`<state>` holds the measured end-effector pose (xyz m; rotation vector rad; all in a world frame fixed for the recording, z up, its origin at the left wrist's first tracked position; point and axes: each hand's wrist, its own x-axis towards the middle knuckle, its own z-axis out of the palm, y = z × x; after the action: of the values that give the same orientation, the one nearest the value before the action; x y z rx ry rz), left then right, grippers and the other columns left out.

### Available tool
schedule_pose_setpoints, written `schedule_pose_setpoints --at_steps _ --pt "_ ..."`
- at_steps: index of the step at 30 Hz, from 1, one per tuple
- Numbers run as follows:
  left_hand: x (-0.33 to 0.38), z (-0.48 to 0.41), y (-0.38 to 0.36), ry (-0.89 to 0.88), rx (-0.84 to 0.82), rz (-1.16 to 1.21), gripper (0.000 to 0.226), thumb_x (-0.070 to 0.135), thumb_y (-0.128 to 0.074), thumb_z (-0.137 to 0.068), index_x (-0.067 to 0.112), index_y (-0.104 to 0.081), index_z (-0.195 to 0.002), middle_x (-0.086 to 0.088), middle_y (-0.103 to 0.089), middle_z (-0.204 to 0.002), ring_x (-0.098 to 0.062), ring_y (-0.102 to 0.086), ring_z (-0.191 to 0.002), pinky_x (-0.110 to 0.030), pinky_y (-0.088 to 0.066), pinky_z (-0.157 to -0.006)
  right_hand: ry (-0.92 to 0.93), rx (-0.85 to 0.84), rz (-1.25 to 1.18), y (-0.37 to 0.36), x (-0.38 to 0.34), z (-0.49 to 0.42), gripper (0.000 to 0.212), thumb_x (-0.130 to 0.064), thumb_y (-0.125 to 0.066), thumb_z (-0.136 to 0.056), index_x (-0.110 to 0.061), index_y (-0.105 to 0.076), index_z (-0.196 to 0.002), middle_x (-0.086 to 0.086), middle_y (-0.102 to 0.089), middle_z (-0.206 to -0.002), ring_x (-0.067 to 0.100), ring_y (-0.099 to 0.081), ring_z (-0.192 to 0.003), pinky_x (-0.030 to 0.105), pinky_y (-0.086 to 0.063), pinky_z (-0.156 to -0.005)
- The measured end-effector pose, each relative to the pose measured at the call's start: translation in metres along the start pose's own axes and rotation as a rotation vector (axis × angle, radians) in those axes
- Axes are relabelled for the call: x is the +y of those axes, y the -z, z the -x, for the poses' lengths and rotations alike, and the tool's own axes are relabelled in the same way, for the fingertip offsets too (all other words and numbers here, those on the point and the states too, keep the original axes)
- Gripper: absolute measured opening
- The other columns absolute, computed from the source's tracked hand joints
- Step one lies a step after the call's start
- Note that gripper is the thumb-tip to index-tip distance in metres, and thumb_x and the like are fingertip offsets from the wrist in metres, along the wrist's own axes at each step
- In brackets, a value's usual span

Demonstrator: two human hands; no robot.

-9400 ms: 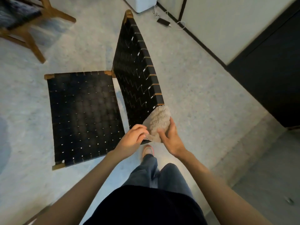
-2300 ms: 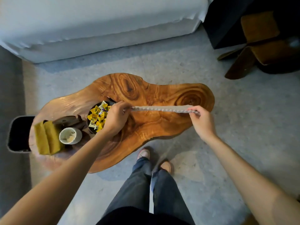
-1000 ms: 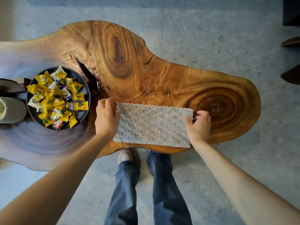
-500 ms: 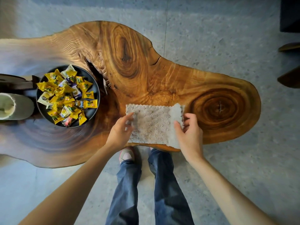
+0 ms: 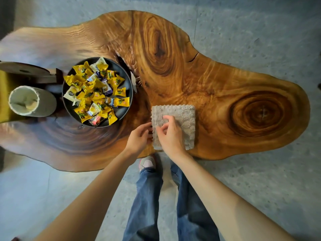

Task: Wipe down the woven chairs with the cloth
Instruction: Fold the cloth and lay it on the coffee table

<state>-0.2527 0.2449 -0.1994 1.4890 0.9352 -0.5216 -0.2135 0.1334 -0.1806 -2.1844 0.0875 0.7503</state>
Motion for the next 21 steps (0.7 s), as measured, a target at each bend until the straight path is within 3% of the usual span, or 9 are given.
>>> schedule_pose_setpoints --at_steps 3,6,9,11,14,17,21 --pt "0.002 0.006 0.004 -0.045 0.040 -0.080 0.034 0.007 -0.039 -0.100 0.011 -0.051 -0.131 -0.007 -0.061 -0.115 -0.014 -0.062 -0.092 -0.022 -0.053 -0.078 0.194 0.059 0.163 0.011 0.002 0.004 0.029 -0.015 -0.054 -0.095 -0.012 -0.057 -0.124 0.004 -0.063 -0.107 0.019 -0.058 -0.098 0.038 -0.051 -0.084" --pt "0.005 0.016 0.006 -0.410 0.176 -0.476 0.039 0.011 -0.048 -0.097 0.012 -0.046 -0.136 -0.007 -0.050 -0.134 -0.019 -0.049 -0.121 -0.032 -0.040 -0.103 0.443 0.199 0.459 0.031 0.014 0.008 0.036 -0.012 -0.057 -0.092 -0.014 -0.057 -0.128 0.006 -0.058 -0.127 0.023 -0.050 -0.119 0.040 -0.046 -0.098" --pt "0.011 0.014 0.000 -0.754 0.075 -0.877 0.059 0.017 -0.055 -0.093 0.017 -0.031 -0.147 -0.007 -0.027 -0.154 -0.025 -0.018 -0.144 -0.038 -0.022 -0.115 0.387 0.088 0.707 0.046 0.035 0.005 0.066 -0.021 -0.054 -0.093 -0.014 -0.024 -0.152 0.010 -0.018 -0.159 0.029 -0.012 -0.147 0.043 -0.018 -0.118" --pt "0.009 0.007 -0.007 -0.721 -0.055 -1.159 0.074 0.034 -0.050 -0.095 0.025 -0.003 -0.151 -0.002 0.004 -0.160 -0.022 0.014 -0.144 -0.044 -0.006 -0.117 0.312 -0.040 0.867 0.047 0.053 0.004 0.079 -0.024 -0.047 -0.095 -0.015 0.007 -0.153 0.009 0.012 -0.160 0.026 0.012 -0.147 0.045 -0.001 -0.120" --pt "-0.004 -0.005 -0.012 -0.582 -0.109 -1.445 0.088 0.049 -0.044 -0.094 0.027 0.026 -0.142 0.001 0.030 -0.153 -0.025 0.023 -0.142 -0.048 0.000 -0.116 0.212 -0.104 0.980 0.040 0.076 0.006 0.082 -0.030 -0.036 -0.096 -0.015 0.029 -0.144 0.009 0.029 -0.155 0.025 0.024 -0.144 0.046 0.008 -0.119" --pt "-0.007 -0.008 -0.015 -0.547 -0.108 -1.491 0.090 0.053 -0.043 -0.093 0.029 0.031 -0.139 0.000 0.029 -0.154 -0.026 0.017 -0.144 -0.049 -0.001 -0.116 0.175 -0.118 0.961 0.036 0.081 0.002 0.081 -0.033 -0.029 -0.095 -0.015 0.036 -0.139 0.008 0.035 -0.151 0.026 0.026 -0.143 0.048 0.007 -0.119" --pt "0.009 0.000 -0.012 -0.523 -0.145 -1.490 0.084 0.051 -0.040 -0.095 0.027 0.022 -0.146 0.000 0.024 -0.156 -0.026 0.016 -0.145 -0.046 -0.002 -0.117 0.126 -0.201 0.970 0.043 0.070 -0.002 0.079 -0.034 -0.030 -0.098 -0.018 0.035 -0.140 0.007 0.038 -0.151 0.025 0.029 -0.142 0.048 0.010 -0.117"
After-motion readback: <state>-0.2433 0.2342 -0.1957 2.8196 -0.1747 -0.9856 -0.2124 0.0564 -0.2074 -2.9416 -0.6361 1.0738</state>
